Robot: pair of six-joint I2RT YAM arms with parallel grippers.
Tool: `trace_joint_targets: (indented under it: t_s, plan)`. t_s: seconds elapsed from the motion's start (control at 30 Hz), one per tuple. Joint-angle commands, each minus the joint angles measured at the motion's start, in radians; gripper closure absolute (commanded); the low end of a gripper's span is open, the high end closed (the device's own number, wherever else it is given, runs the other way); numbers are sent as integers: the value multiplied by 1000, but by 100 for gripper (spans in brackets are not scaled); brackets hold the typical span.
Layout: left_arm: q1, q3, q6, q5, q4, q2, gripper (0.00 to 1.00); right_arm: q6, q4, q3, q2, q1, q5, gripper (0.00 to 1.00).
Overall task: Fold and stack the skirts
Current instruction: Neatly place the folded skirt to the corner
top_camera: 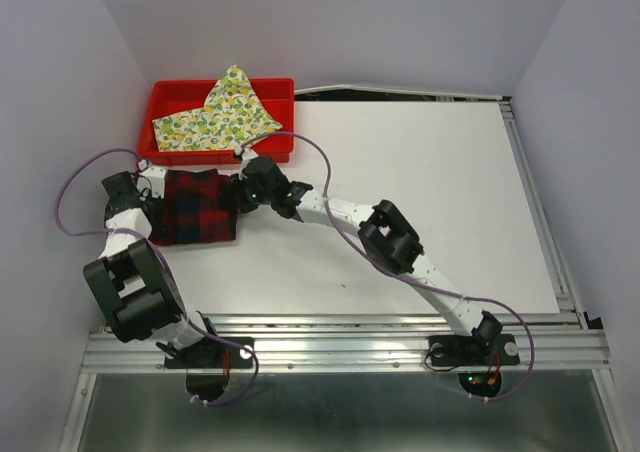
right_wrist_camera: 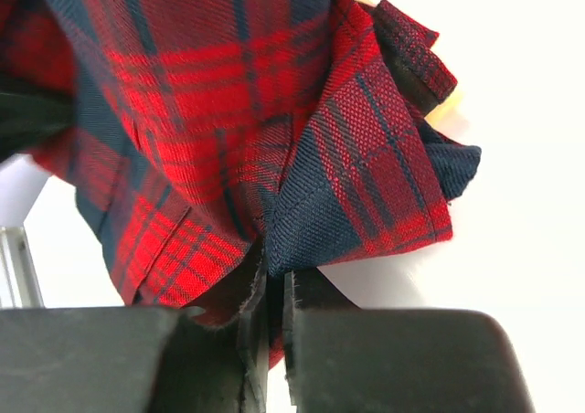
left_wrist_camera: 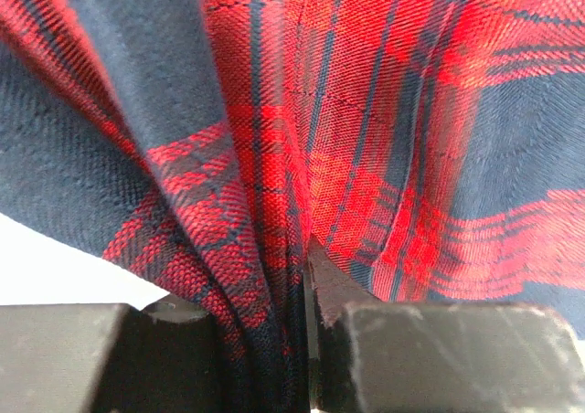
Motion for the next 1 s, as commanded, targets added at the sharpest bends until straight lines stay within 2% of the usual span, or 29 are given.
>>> trace_joint_targets:
  t_s: [0.0, 0.03, 0.07, 0.1, 0.13, 0.2, 0.3, 0.47, 0.6, 0.67, 0.8, 0.9, 0.97]
  plan:
    - [30, 58, 50, -5, 81, 66, 75, -33, 80, 3, -31, -1, 16, 86]
    - [33, 85, 50, -10, 61, 90, 70, -35, 77, -11, -44, -1, 11, 65]
    - [38, 101, 50, -9, 47, 97, 58, -36, 75, -40, -56, -1, 10, 56]
    - [49, 115, 51, -1, 29, 100, 47, -39, 66, -54, -85, -1, 11, 51]
    - [50, 136, 56, 7, -2, 89, 31, -45, 58, -66, -100, -1, 14, 41]
    - [50, 150, 74, 4, -22, 58, 22, -55, 43, -114, -160, -1, 20, 32]
    - [49, 191, 97, -15, -60, -15, 20, -61, 28, -175, -222, -1, 23, 22]
    - [49, 296, 126, -88, -195, -107, 19, -101, -59, -275, -370, -53, 3, 0]
    - [49, 325, 163, -70, -268, -179, 19, -154, -121, -335, -474, -96, -13, 0]
    - [43, 333, 182, 14, -320, -201, 21, -174, -146, -385, -537, -138, -26, 0]
    - [27, 342, 130, 113, -352, -161, 34, -216, -164, -506, -648, -213, -46, 0]
    - [27, 343, 78, 153, -329, -78, 58, -237, -187, -592, -726, -276, -46, 0]
    - [27, 333, 48, 122, -268, -10, 65, -240, -195, -632, -765, -317, -46, 0]
